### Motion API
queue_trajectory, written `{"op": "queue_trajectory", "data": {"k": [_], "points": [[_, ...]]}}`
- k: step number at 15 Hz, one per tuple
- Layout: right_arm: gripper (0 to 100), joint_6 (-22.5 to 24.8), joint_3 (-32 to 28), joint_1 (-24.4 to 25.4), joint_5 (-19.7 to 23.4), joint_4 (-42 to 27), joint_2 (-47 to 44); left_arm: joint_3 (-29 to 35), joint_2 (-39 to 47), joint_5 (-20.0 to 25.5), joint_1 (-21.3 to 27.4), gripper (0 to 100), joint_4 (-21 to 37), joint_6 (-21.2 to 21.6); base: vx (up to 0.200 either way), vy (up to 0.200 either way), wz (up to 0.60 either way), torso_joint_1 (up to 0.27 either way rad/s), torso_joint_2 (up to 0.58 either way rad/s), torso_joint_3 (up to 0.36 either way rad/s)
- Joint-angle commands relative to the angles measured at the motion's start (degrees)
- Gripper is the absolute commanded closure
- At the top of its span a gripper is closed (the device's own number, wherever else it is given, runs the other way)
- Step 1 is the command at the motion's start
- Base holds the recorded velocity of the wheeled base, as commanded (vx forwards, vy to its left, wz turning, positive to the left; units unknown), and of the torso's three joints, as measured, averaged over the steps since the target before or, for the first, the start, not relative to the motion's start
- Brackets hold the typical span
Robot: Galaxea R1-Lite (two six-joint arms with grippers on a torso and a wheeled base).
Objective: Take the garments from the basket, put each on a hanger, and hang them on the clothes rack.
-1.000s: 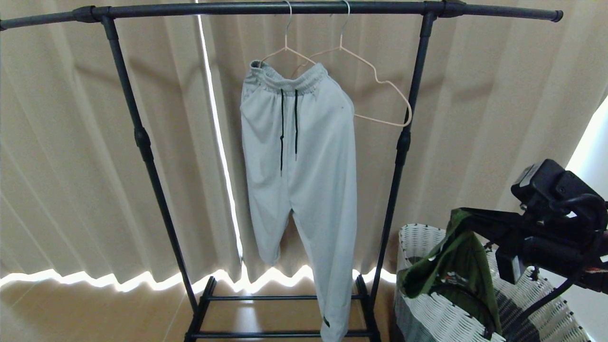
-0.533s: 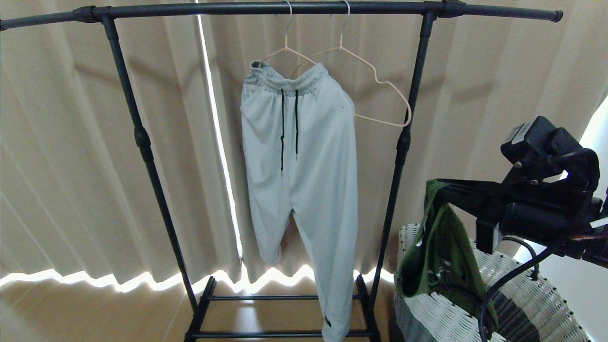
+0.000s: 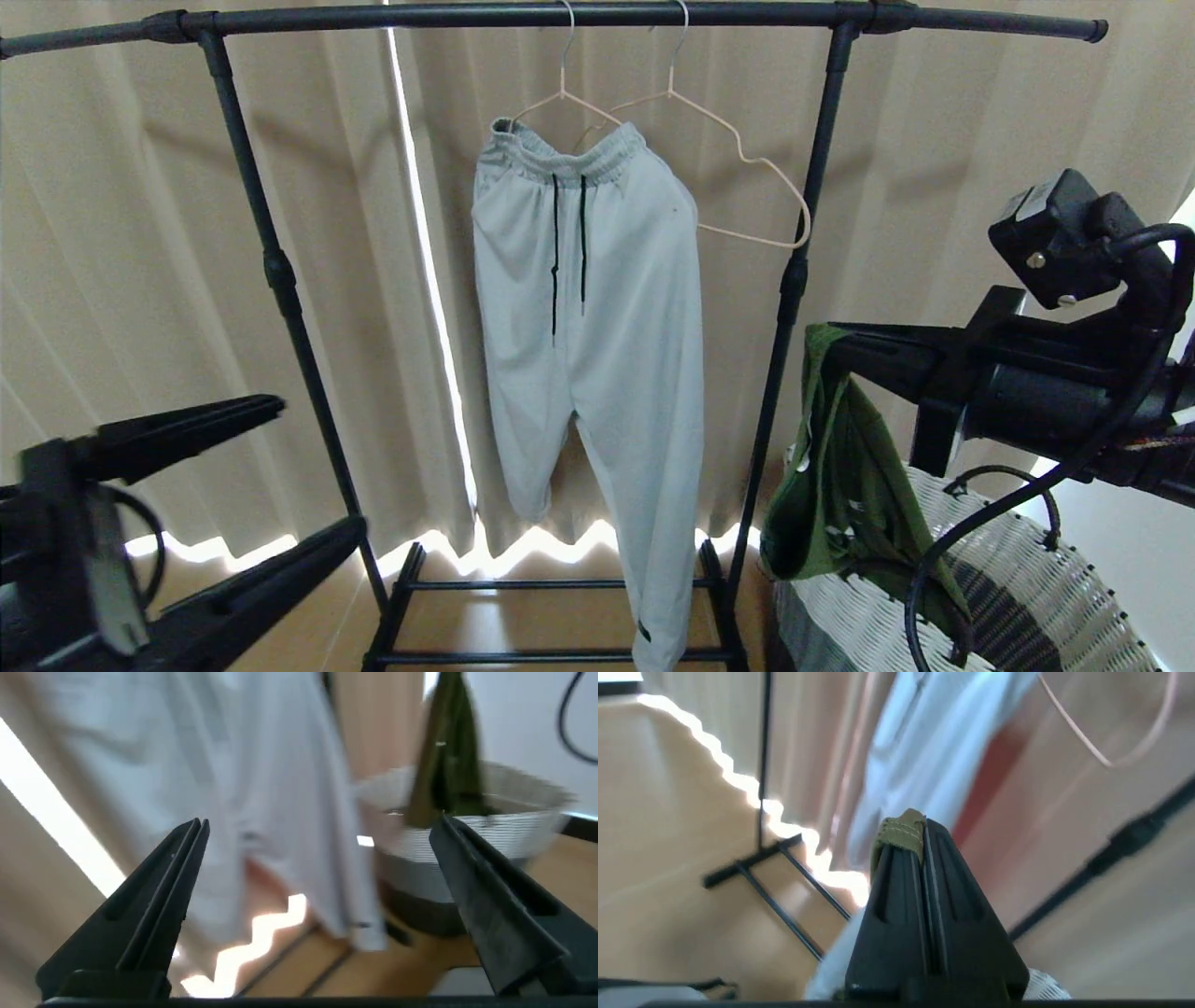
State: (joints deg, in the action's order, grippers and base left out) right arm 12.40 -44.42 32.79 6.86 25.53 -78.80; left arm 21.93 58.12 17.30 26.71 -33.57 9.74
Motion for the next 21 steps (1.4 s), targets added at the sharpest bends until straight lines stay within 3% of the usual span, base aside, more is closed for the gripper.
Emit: {"op": "queue_trajectory", "data": {"k": [1,4,7,10,15,21], "points": [[100,-0.44,-0.84,1.48,0.08,0.05,0.67,3.12,23.09,-7.1,16.27,0,-10.2,-6.05,0.0,0.0,0.0,0.0,0.0,0.0],[100,-0.44,-1.19,1.75,0.34,0.05,0.84,6.19,34.86,-12.03,25.23,0,-15.21,-12.38,0.0,0.0,0.0,0.0,0.0,0.0],[100,-0.44,-0.93,1.75,2.45,-0.39,2.34,12.7,45.41,-16.6,27.78,0,-18.55,-12.64,0.0,0.0,0.0,0.0,0.0,0.0],[100,-0.44,-0.58,1.75,2.45,-0.65,3.74,19.73,52.27,-19.5,29.01,0,-18.63,-12.82,0.0,0.0,0.0,0.0,0.0,0.0],[100,-0.44,-0.67,3.51,2.45,-0.48,4.44,27.82,58.95,-19.85,28.93,0,-18.63,-14.05,0.0,0.0,0.0,0.0,0.0,0.0],[100,-0.44,-1.02,4.47,2.45,0.05,4.71,29.66,64.66,-24.59,26.64,0,-18.63,-14.05,0.0,0.0,0.0,0.0,0.0,0.0]]}}
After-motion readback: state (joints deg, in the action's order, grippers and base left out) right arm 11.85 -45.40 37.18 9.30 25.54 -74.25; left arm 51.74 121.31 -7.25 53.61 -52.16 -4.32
